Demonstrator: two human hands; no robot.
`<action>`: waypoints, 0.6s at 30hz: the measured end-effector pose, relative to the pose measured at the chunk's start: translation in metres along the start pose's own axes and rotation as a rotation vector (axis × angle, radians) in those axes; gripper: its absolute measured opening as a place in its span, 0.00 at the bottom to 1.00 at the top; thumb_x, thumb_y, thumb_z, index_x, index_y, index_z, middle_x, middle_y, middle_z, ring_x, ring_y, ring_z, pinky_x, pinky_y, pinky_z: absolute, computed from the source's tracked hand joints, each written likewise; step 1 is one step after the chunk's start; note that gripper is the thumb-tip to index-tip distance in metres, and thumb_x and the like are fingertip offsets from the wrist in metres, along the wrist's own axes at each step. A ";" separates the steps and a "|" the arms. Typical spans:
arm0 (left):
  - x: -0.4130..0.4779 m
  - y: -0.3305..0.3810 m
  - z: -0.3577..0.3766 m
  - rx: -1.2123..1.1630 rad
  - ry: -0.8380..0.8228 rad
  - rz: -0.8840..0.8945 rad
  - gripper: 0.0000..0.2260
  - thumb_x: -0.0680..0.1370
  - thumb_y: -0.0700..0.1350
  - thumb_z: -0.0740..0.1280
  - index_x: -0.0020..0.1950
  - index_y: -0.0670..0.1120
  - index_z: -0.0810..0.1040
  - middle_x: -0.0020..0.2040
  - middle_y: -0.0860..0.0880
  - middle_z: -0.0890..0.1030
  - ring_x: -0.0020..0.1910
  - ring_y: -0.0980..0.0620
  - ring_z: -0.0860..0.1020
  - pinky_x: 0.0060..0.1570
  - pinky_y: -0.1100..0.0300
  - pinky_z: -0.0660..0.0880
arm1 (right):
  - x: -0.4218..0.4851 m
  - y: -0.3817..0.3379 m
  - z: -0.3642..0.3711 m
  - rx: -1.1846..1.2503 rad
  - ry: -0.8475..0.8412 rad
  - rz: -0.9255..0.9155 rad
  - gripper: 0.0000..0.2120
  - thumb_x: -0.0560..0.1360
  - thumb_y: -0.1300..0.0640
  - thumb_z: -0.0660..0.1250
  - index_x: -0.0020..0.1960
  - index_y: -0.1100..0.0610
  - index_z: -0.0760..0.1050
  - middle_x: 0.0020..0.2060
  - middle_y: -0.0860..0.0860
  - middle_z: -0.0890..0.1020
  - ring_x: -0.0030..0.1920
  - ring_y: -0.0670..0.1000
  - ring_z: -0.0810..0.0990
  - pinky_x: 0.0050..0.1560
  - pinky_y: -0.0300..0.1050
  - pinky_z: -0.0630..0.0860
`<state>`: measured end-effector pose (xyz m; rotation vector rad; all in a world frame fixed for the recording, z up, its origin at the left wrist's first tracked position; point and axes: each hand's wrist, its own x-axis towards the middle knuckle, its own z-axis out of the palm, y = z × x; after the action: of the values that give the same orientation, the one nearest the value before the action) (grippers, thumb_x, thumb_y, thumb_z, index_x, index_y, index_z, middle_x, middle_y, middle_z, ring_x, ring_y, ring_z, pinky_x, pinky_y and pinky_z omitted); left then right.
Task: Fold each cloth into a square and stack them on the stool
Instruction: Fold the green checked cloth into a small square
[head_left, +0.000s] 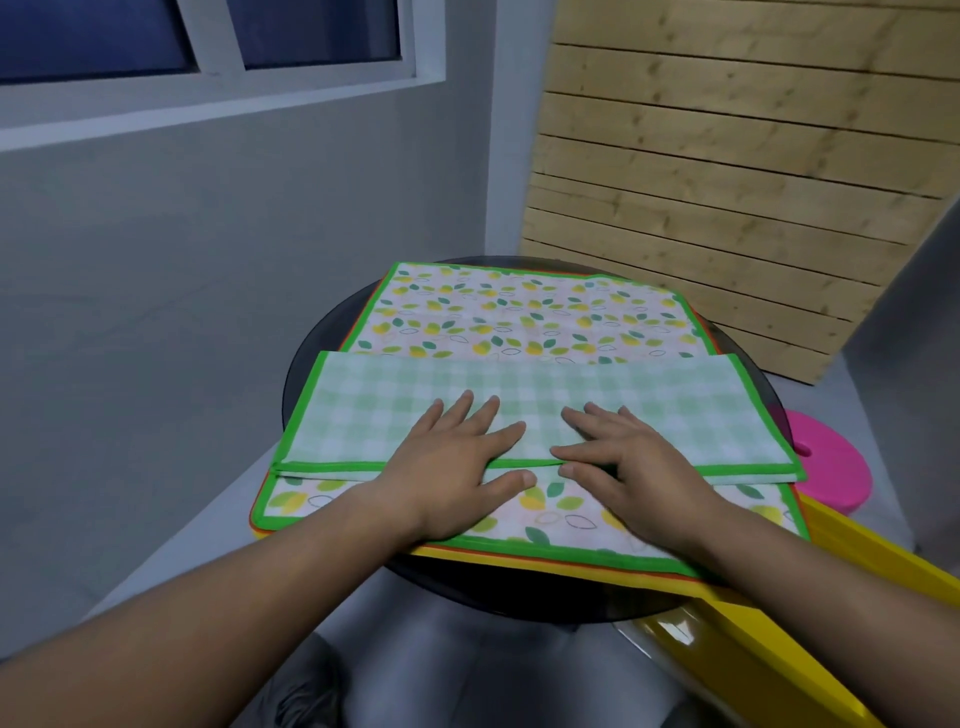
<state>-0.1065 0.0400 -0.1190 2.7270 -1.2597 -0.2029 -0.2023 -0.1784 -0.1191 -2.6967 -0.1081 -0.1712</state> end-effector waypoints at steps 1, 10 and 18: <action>0.000 0.000 0.000 0.011 0.005 -0.003 0.32 0.79 0.70 0.48 0.81 0.60 0.53 0.83 0.51 0.46 0.81 0.49 0.41 0.79 0.47 0.40 | -0.001 0.001 0.001 0.020 0.029 -0.009 0.14 0.79 0.47 0.65 0.63 0.44 0.80 0.74 0.46 0.67 0.77 0.49 0.59 0.78 0.51 0.52; 0.004 -0.005 -0.001 0.065 -0.087 -0.117 0.37 0.74 0.76 0.44 0.80 0.62 0.43 0.82 0.48 0.40 0.80 0.42 0.35 0.75 0.36 0.36 | 0.007 -0.006 -0.015 0.143 0.006 0.028 0.08 0.78 0.47 0.67 0.51 0.44 0.85 0.65 0.42 0.78 0.69 0.41 0.68 0.70 0.47 0.67; 0.016 -0.015 -0.012 -0.087 0.014 -0.223 0.31 0.80 0.67 0.45 0.80 0.54 0.53 0.82 0.48 0.51 0.80 0.48 0.47 0.76 0.45 0.46 | 0.071 -0.009 0.005 -0.254 -0.266 0.056 0.29 0.83 0.42 0.46 0.81 0.48 0.44 0.80 0.47 0.40 0.78 0.48 0.35 0.78 0.50 0.38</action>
<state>-0.0825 0.0379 -0.1112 2.7840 -0.9187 -0.2539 -0.1329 -0.1649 -0.1097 -2.9595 -0.0962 0.2052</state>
